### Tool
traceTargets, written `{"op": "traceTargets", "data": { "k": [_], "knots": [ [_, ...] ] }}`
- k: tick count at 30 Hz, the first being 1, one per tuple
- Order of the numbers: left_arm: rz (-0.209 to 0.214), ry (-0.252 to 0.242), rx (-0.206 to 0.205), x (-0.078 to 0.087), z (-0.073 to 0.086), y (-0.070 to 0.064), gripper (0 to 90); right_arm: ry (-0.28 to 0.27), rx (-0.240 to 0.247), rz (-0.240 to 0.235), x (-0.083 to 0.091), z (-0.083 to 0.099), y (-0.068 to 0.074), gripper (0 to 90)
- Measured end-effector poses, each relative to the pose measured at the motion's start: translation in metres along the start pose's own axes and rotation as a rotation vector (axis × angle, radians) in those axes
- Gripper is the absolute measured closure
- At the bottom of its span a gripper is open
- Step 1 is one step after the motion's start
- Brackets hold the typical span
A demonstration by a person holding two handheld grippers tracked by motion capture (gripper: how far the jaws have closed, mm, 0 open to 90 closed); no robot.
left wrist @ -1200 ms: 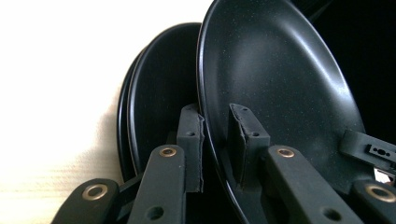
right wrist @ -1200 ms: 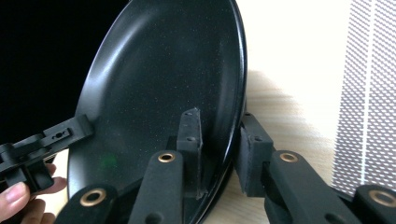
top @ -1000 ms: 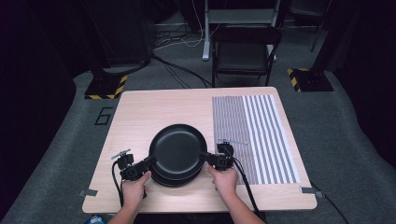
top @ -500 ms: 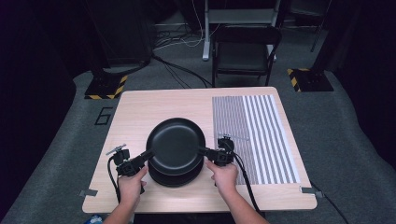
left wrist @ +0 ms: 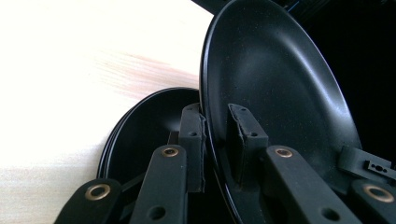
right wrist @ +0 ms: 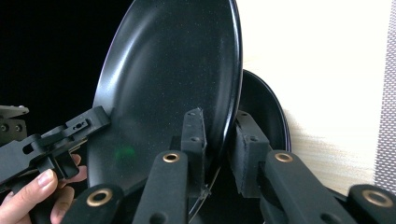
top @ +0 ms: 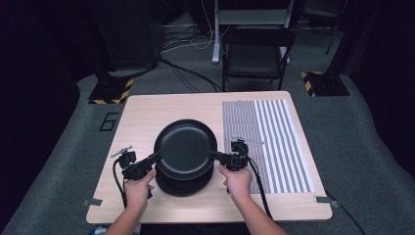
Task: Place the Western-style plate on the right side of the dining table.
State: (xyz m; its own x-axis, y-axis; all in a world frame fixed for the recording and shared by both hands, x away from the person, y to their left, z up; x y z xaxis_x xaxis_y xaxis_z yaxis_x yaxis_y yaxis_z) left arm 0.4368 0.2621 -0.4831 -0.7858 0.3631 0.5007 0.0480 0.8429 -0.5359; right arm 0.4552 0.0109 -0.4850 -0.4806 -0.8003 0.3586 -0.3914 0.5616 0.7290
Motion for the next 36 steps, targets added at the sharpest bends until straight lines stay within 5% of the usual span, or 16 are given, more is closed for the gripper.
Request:
{"op": "traceTargets", "data": {
  "k": [21,36],
  "knots": [
    [0.028,0.0,-0.022,-0.006,-0.009,-0.021,76.5,-0.03,0.004,0.01,0.017,-0.017,0.0,76.8],
    [0.066,0.023,-0.043,-0.023,-0.008,-0.048,76.6,-0.076,-0.002,0.04,0.043,-0.025,-0.009,76.8]
  ]
}}
Point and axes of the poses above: each handheld gripper's, and its own axes: x roughly backward along the jaws, z roughly out of its underside, y roughly to its left, the point moved 7 cm from there along -x, roughly forward along the jaws, and after that the axes turned 8 degrees about -z, right-handed, at the moved point
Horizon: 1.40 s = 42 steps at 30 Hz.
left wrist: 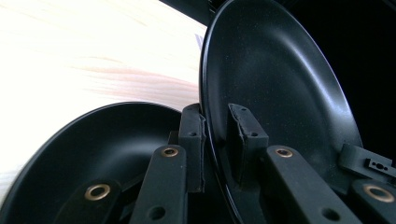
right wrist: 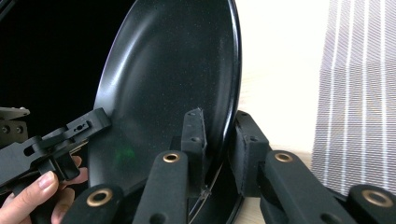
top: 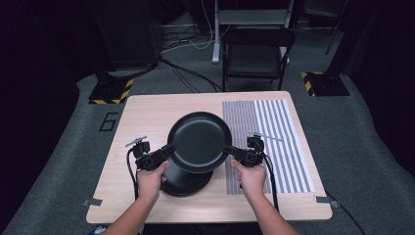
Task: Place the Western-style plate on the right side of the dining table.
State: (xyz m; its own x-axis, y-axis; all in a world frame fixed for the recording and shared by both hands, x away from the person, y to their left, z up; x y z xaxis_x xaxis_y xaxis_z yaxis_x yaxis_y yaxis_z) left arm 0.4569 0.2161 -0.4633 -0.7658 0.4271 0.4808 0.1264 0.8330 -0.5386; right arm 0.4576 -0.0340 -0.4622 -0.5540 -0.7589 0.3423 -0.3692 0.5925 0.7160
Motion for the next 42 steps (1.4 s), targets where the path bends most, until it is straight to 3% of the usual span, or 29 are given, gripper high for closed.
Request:
{"op": "traceTargets", "data": {
  "k": [42],
  "knots": [
    [0.15,0.113,-0.093,-0.061,0.017,-0.092,76.8,-0.156,-0.061,0.124,0.097,-0.014,-0.042,76.8]
  ]
}}
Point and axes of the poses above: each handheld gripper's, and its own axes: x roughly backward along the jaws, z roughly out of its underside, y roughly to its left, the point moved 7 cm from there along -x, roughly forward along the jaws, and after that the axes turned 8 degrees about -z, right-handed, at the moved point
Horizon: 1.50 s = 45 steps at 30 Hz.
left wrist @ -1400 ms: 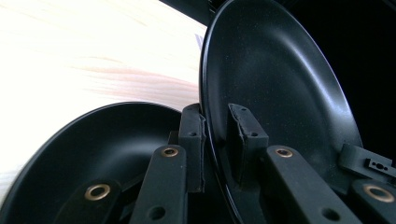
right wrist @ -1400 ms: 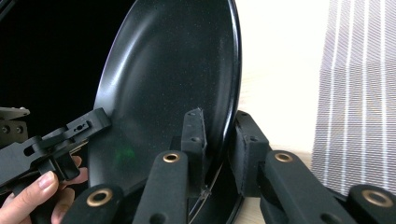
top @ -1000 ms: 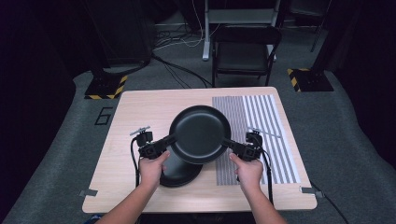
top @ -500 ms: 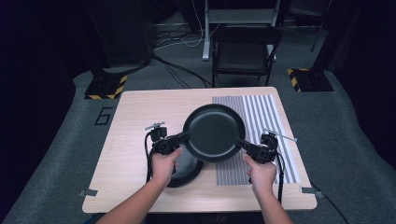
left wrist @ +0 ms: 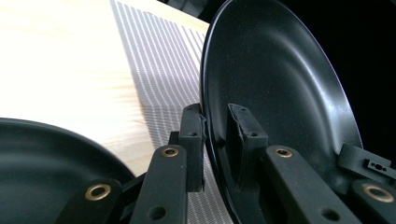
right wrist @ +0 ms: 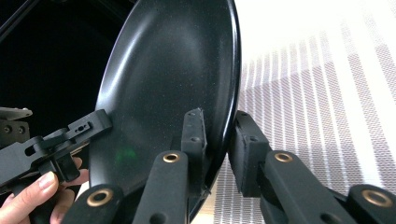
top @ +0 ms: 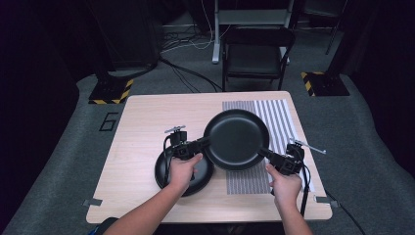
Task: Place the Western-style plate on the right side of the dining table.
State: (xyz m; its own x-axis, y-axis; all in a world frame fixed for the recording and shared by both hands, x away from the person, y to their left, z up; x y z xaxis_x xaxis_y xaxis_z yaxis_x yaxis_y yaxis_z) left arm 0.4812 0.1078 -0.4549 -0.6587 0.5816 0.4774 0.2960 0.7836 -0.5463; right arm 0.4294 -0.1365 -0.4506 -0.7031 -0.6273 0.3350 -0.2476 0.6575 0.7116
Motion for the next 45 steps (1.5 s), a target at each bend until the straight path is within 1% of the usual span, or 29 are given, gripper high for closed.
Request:
{"op": "traceTargets", "data": {
  "k": [4,6,11,15,17,18,20,28,32,33,34,38,39,41,43,45],
  "knots": [
    [0.015,0.011,-0.008,-0.007,0.002,-0.009,76.9,-0.018,-0.001,0.013,0.009,-0.002,-0.006,76.8],
    [0.021,0.019,-0.009,-0.011,0.003,-0.013,76.8,-0.023,-0.014,0.021,0.014,-0.002,-0.009,76.8],
    [0.033,0.032,-0.015,-0.019,0.006,-0.022,76.8,-0.039,-0.022,0.037,0.024,-0.003,-0.016,76.8],
    [0.043,0.043,-0.013,-0.026,0.009,-0.028,76.8,-0.046,-0.027,0.051,0.031,-0.005,-0.021,76.9],
    [0.046,0.049,-0.009,-0.029,0.01,-0.03,76.8,-0.055,-0.038,0.055,0.034,-0.006,-0.023,77.1],
    [0.047,0.051,-0.012,-0.031,0.011,-0.031,76.8,-0.059,-0.027,0.054,0.034,-0.007,-0.025,77.1],
    [0.045,0.052,-0.012,-0.034,0.012,-0.032,76.9,-0.06,-0.04,0.061,0.036,-0.007,-0.028,77.1],
    [0.042,0.07,-0.007,-0.044,0.015,-0.035,76.9,-0.065,-0.056,0.068,0.038,-0.008,-0.038,77.2],
    [0.036,0.082,-0.005,-0.05,0.017,-0.035,76.9,-0.068,-0.064,0.072,0.038,-0.008,-0.044,77.2],
    [0.034,0.082,0.0,-0.051,0.017,-0.036,76.9,-0.064,-0.072,0.071,0.037,-0.008,-0.045,77.2],
    [0.028,0.084,0.003,-0.053,0.018,-0.035,76.9,-0.064,-0.069,0.071,0.037,-0.008,-0.047,77.2],
    [0.019,0.084,0.011,-0.059,0.018,-0.034,76.9,-0.062,-0.089,0.071,0.034,-0.009,-0.052,77.6],
    [0.018,0.086,0.015,-0.061,0.018,-0.033,77.0,-0.064,-0.087,0.068,0.033,-0.01,-0.054,77.6],
    [0.012,0.088,0.024,-0.064,0.017,-0.032,77.2,-0.061,-0.1,0.072,0.031,-0.011,-0.056,77.5],
    [0.008,0.093,0.031,-0.066,0.016,-0.03,77.2,-0.062,-0.093,0.074,0.028,-0.012,-0.059,77.5],
    [0.006,0.093,0.032,-0.069,0.015,-0.029,77.2,-0.058,-0.101,0.078,0.025,-0.014,-0.06,77.6]
  ]
}}
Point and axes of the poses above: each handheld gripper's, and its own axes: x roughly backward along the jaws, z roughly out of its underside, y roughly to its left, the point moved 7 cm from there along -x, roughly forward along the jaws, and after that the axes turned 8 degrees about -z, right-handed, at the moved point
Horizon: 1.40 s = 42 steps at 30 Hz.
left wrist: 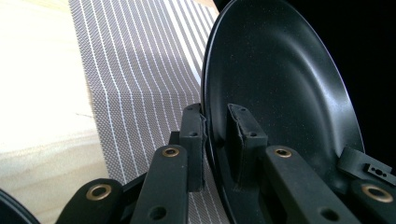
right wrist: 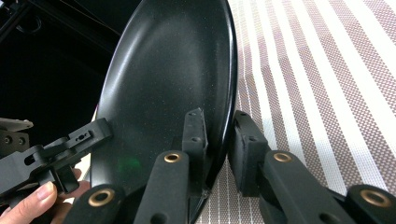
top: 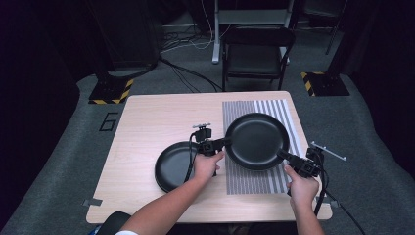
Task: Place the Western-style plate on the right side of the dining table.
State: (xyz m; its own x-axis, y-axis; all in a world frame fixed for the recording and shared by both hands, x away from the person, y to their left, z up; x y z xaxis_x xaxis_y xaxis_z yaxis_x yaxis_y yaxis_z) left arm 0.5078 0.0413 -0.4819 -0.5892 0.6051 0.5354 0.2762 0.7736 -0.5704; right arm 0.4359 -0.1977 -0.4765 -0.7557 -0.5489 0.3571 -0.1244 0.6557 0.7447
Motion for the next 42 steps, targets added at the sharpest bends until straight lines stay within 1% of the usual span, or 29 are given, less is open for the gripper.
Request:
{"op": "traceTargets", "data": {
  "k": [10,12,15,16,18,20,22,26,28,34,37,39,42],
  "knots": [
    [-0.006,0.006,0.021,-0.013,-0.012,0.0,77.6,-0.02,-0.019,0.001,-0.013,-0.016,-0.007,77.8],
    [-0.008,0.004,0.033,-0.016,-0.016,0.001,77.6,-0.026,-0.017,0.003,-0.016,-0.02,-0.007,77.8],
    [-0.007,0.005,0.047,-0.021,-0.019,0.001,78.1,-0.021,-0.022,0.004,-0.019,-0.024,-0.009,77.9],
    [-0.005,0.008,0.046,-0.023,-0.019,0.002,78.1,-0.023,-0.029,0.005,-0.021,-0.025,-0.01,77.9],
    [-0.004,0.014,0.07,-0.028,-0.019,0.002,78.4,-0.021,-0.039,0.005,-0.023,-0.028,-0.014,78.2],
    [0.0,0.022,0.081,-0.033,-0.019,0.003,78.9,-0.019,-0.04,0.01,-0.025,-0.03,-0.018,78.3],
    [-0.002,0.03,0.087,-0.037,-0.018,0.004,79.0,-0.015,-0.051,0.014,-0.027,-0.032,-0.022,78.4],
    [-0.012,0.053,0.099,-0.047,-0.016,0.008,79.0,-0.017,-0.056,0.028,-0.03,-0.034,-0.03,78.8],
    [-0.017,0.056,0.109,-0.051,-0.016,0.009,79.1,-0.016,-0.059,0.032,-0.033,-0.034,-0.034,78.8],
    [-0.036,0.069,0.105,-0.057,-0.017,0.011,79.2,-0.008,-0.088,0.024,-0.038,-0.034,-0.041,78.8],
    [-0.045,0.076,0.114,-0.06,-0.017,0.013,79.1,0.0,-0.088,0.024,-0.041,-0.035,-0.044,78.9],
    [-0.05,0.084,0.108,-0.062,-0.015,0.014,79.0,0.007,-0.087,0.028,-0.042,-0.034,-0.046,78.9],
    [-0.057,0.082,0.118,-0.065,-0.013,0.015,78.9,0.014,-0.09,0.034,-0.043,-0.033,-0.049,78.9]
  ]
}}
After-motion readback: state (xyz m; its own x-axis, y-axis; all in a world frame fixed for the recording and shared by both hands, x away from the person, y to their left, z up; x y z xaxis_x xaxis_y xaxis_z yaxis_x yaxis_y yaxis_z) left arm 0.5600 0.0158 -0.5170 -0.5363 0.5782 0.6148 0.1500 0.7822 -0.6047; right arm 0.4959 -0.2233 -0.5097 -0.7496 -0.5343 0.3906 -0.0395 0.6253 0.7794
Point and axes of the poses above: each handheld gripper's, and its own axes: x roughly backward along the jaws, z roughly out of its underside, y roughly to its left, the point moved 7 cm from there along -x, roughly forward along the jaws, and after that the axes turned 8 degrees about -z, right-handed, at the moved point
